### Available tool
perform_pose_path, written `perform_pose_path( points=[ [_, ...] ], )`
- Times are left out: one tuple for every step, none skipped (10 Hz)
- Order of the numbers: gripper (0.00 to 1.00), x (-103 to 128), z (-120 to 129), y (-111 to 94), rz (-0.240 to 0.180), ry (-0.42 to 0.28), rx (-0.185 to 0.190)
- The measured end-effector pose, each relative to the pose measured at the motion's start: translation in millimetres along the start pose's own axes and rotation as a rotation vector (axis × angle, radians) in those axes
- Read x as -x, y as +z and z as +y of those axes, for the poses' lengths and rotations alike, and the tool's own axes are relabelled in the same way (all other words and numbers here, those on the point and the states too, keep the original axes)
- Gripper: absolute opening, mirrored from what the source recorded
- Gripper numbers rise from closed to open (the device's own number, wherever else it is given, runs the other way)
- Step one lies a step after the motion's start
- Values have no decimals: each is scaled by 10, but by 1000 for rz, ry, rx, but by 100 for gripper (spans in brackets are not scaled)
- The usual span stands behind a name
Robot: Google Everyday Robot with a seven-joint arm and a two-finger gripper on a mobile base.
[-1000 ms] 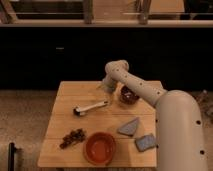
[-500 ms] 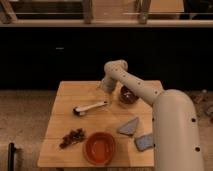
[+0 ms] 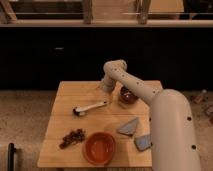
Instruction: Wipe table surface with brush
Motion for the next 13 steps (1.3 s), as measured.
perform_pose_path(
  points=[
    [80,-14,-4,13,-2,-1,3],
    [80,-43,13,15,-1,-1,7],
    [80,-49,32,19,2,-2,12],
    [80,0,18,45,5,-9,19],
    [80,89,-17,87,3,-17,24],
    [80,102,-19,95,5,-18,26],
    [80,125,-16,115,2,-20,29],
    [80,161,-24,154,-4,-22,33],
    [80,202,-39,194,-10,-26,36],
    [80,208,-31,223,-12,-23,37],
    [80,213,-12,280,-14,-20,39],
    [80,220,-2,311,-15,-19,40],
    [80,246,-3,344,-17,-21,41]
  ],
)
